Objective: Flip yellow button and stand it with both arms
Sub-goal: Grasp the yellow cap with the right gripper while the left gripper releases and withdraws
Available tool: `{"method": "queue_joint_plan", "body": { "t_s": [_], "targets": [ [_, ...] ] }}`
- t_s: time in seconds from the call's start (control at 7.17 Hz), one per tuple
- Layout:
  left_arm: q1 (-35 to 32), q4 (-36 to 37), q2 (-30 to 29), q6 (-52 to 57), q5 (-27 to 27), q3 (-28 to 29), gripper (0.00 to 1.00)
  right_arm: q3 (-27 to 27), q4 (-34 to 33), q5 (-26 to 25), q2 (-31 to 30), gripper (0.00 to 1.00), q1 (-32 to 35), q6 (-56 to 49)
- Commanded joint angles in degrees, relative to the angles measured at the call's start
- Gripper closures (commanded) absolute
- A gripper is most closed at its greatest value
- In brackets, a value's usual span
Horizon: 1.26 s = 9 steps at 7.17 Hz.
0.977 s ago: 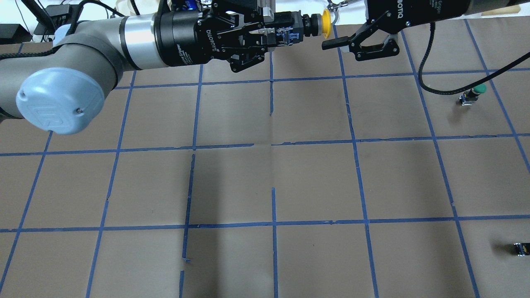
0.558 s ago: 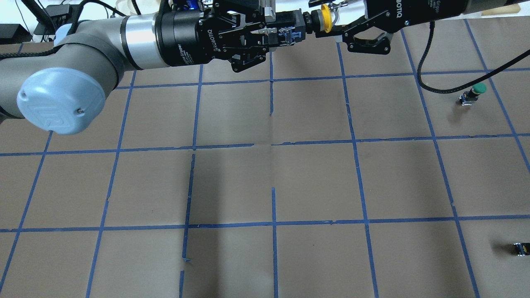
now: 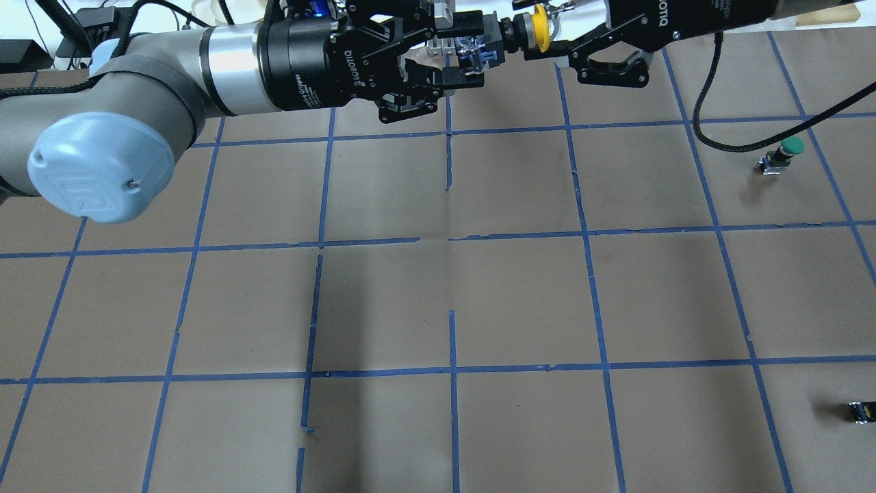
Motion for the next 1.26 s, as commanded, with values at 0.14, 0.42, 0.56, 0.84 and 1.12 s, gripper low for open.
{"method": "queue_joint_plan", "body": {
  "t_s": [0.14, 0.42, 0.56, 0.84, 1.12],
  "targets": [
    [3.4, 0.0, 1.5, -1.3, 7.2, -0.1, 0.03, 0.1, -1.8, -1.8, 0.0, 0.75, -0.5, -0.7],
    [10.5, 0.0, 2.2, -1.9, 21.7, 0.2, 0.03, 0.1, -3.8, -3.0, -0.3, 0.75, -2.3, -0.8],
    [11.0, 0.0, 2.5, -1.9, 27.7, 0.3, 0.03, 0.1, -5.6, -6.8, -0.3, 0.75, -2.6, -1.1],
    [10.8, 1.6, 1.8, -3.5, 42.5, 3.3, 0.02, 0.1, -8.7, -19.0, -0.3, 0.76, -2.6, -5.9],
    [8.9, 1.3, -0.4, -5.4, 57.6, 10.6, 0.01, 1.0, -8.7, -32.2, 0.1, 0.79, -2.5, -16.5]
  ]
}}
